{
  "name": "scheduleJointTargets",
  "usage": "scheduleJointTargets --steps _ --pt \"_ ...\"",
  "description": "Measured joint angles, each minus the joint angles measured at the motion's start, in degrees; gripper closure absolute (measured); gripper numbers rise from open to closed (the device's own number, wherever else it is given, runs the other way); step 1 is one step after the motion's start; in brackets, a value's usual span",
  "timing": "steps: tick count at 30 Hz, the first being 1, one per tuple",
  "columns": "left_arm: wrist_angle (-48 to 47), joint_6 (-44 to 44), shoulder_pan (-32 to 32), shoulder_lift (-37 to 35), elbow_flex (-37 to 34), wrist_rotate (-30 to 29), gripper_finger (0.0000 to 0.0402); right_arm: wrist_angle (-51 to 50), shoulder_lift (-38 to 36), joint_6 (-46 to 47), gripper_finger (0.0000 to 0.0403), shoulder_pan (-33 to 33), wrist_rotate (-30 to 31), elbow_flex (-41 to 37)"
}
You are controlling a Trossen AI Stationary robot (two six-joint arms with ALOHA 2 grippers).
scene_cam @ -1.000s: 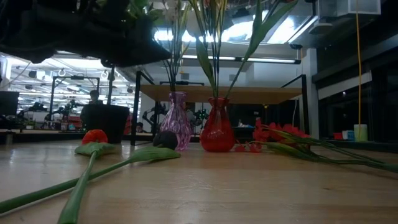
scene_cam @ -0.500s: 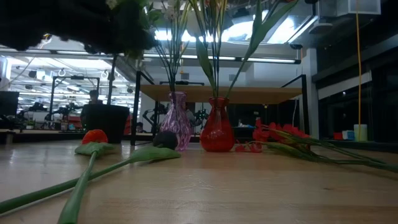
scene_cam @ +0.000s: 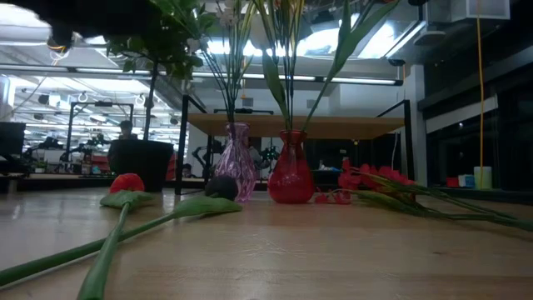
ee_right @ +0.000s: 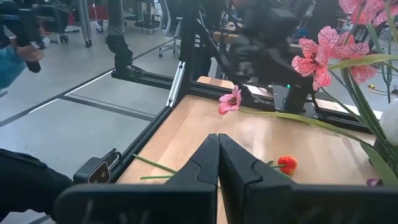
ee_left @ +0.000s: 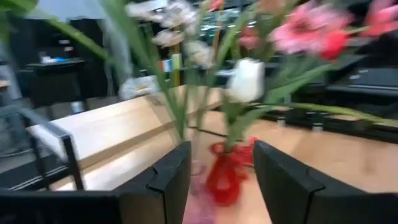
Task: Pick and place flowers into a vace then onto a shelf
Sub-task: Put the orange flower into the purple vase
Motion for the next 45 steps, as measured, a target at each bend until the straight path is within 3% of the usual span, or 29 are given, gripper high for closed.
scheduleJointTargets --steps 5,10,20,32,39,45 --pt "-2.58 3.55 -6.16 0.00 4.95 -3.03 0.0270 0.03 0.00 1.43 0.0396 0.24 0.02 0.00" --pt "-11.90 0.76 -9.51 0.31 10.66 -4.56 0.0317 2.48 -0.04 4.56 0.0396 2.66 0.02 0.04" --pt "-30.13 -23.87 -14.52 2.66 11.55 -1.07 0.0393 4.64 -0.09 2.38 0.0396 8.59 0.00 0.04" --pt "-44.65 -40.81 -5.94 4.00 11.55 27.37 0.0399 -3.74 -0.13 4.46 0.0396 11.90 0.02 0.04" --pt "-58.68 -58.24 1.20 3.91 11.55 40.65 0.0399 -6.61 -0.11 3.84 0.0396 9.47 0.04 0.05" --pt "-69.09 -63.06 6.47 3.88 14.64 51.40 0.0400 -8.64 -0.13 2.78 0.0396 6.19 0.04 0.04"
